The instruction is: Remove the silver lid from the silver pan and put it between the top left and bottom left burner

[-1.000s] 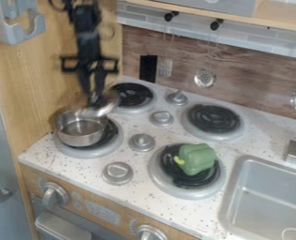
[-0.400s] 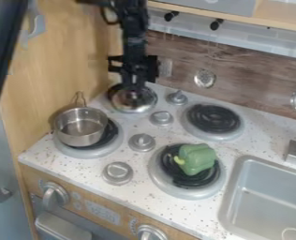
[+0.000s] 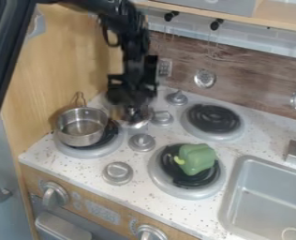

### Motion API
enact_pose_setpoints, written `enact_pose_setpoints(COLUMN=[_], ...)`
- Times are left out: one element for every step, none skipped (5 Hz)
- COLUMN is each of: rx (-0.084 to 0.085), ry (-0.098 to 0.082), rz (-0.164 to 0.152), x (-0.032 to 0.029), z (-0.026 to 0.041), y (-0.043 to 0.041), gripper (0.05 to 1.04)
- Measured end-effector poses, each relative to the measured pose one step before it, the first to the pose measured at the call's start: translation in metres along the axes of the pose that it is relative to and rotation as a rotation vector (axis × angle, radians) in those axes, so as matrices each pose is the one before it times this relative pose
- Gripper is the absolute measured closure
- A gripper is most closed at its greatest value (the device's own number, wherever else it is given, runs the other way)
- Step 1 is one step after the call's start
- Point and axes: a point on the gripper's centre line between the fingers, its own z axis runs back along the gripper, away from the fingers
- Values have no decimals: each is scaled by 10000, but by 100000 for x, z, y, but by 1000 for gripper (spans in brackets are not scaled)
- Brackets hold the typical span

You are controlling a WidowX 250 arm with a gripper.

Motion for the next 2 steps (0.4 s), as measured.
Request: enact_pose_setpoints(rx=[-44, 80], ry=[-489, -41], rz=[348, 88], x=[1224, 350], z=[35, -902], y=[-78, 59], gripper=[865, 865])
